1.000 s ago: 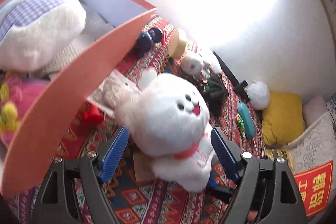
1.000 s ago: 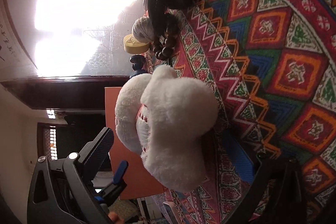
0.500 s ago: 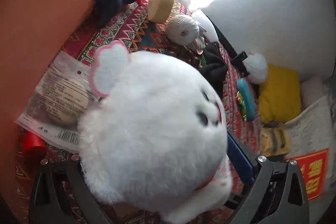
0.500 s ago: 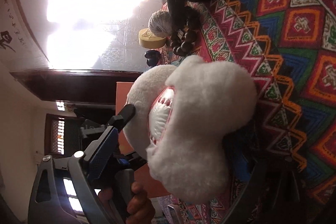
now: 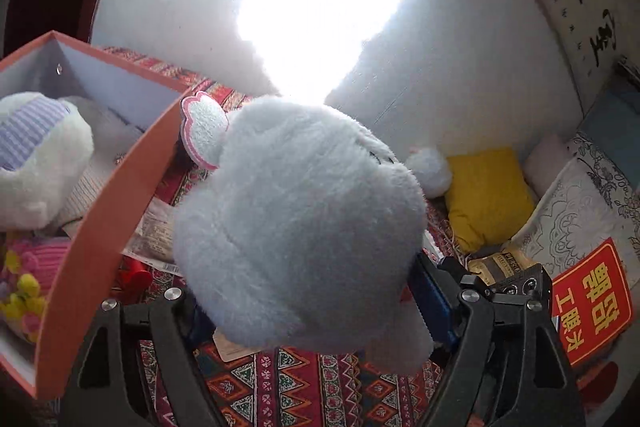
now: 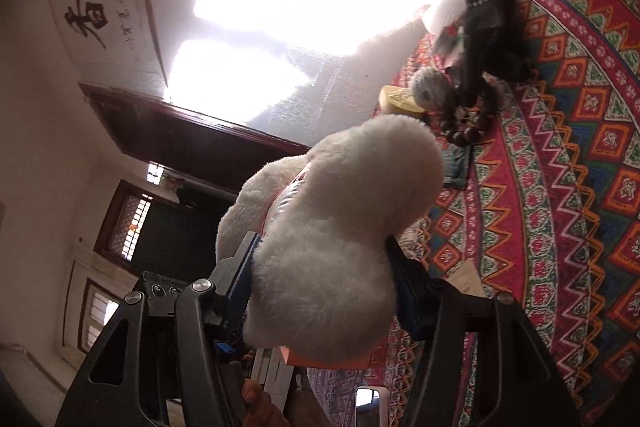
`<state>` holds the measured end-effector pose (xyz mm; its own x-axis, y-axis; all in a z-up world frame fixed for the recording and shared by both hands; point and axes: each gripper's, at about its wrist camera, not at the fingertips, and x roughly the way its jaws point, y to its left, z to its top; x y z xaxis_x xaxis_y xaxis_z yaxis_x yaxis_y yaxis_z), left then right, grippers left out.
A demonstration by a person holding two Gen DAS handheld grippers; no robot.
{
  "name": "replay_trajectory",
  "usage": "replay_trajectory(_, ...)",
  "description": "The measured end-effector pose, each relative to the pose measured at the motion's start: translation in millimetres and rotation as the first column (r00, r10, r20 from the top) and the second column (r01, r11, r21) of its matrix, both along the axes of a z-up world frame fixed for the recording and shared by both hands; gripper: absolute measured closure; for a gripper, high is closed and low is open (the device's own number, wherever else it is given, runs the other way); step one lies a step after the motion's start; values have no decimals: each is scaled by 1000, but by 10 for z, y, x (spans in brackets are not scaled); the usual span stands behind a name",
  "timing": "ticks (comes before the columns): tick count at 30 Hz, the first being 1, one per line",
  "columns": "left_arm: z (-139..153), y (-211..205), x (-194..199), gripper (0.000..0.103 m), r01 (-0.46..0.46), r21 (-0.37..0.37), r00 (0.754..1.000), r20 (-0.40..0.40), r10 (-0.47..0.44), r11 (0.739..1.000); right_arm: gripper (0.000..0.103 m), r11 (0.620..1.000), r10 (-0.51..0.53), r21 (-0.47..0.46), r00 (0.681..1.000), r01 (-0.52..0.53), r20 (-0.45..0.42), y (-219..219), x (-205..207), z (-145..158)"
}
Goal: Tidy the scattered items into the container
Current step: 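Lift the white bunny into the pink box and open both grippers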
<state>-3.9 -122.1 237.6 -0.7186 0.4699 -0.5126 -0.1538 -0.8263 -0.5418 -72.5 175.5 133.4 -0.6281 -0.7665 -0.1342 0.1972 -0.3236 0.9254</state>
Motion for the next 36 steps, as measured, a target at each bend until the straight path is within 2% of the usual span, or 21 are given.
replay_trajectory(4, 517, -220, 299, 22, -30, -22, 993, -117, 27, 999, 45, 1000, 1, 1, 993, -1, -118, -295, 150, 465)
replay_trajectory(7, 869, -532, 286, 20, -67, -25, 982, -176, 62, 997, 44, 1000, 22, 5, 982, -21, -189, -678, 49, 850)
replay_trajectory(10, 1115, -999, 88, 20, -123, -48, 975, -191, 112, 991, 44, 998, 61, 32, 972, -56, -228, -1189, -255, 1203)
replay_trajectory(13, 1150, -1646, -242, 19, -179, -41, 974, -150, 171, 983, 44, 993, 107, 72, 966, -92, -235, -1756, -548, 1395)
replay_trajectory(15, 1033, -2025, -510, 17, -204, -31, 976, -90, 201, 978, 44, 987, 129, 120, 968, -105, -214, -2135, -767, 1422)
replay_trajectory(17, 807, -2361, -798, 16, -229, -25, 973, -7, 229, 973, 43, 979, 142, 171, 977, -115, -158, -2480, -1000, 1326)
replay_trajectory(20, 240, -2742, -1352, 16, -277, -57, 947, 153, 283, 959, 40, 949, 142, 288, 989, -129, -27, -2959, -1470, 928)
replay_trajectory(21, -4, -2835, -1573, 16, -297, -96, 925, 216, 312, 950, 40, 931, 139, 336, 990, -144, 39, -3122, -1666, 710)
replay_trajectory(23, -631, -3009, -2036, 16, -315, -199, 850, 375, 369, 928, 40, 881, 120, 425, 968, -206, 221, -3434, -2095, 143)
replay_trajectory(24, -946, -3109, -2200, 12, -315, -194, 820, 438, 369, 929, 40, 871, 110, 424, 939, -249, 326, -3539, -2277, -193)
replay_trajectory(25, -1203, -3222, -2313, 0, -325, -141, 805, 479, 351, 935, 35, 880, 96, 394, 911, -266, 401, -3566, -2399, -486)
replay_trajectory(26, -1336, -3306, -2374, 0, -339, -74, 802, 498, 329, 938, 17, 893, 77, 366, 892, -260, 445, -3552, -2462, -673)
replay_trajectory(27, -1360, -3336, -2418, 0, -345, -44, 803, 504, 319, 938, 15, 893, 54, 374, 884, -251, 465, -3540, -2486, -728)
replay_trajectory(29, -1233, -3299, -2462, 0, -339, -72, 816, 474, 331, 938, 12, 873, 24, 434, 908, -223, 419, -3529, -2473, -592)
replay_trajectory(32, -971, -3247, -2376, 0, -345, -127, 830, 422, 366, 930, 12, 864, 56, 450, 931, -227, 361, -3461, -2349, -318)
replay_trajectory(34, -708, -3270, -2216, 1, -374, -132, 839, 373, 396, 918, 11, 860, 75, 468, 958, -202, 276, -3385, -2127, -7)
replay_trajectory(36, -379, -3299, -1949, 1, -415, -142, 845, 305, 439, 899, 2, 852, 75, 503, 984, -148, 163, -3230, -1814, 364)
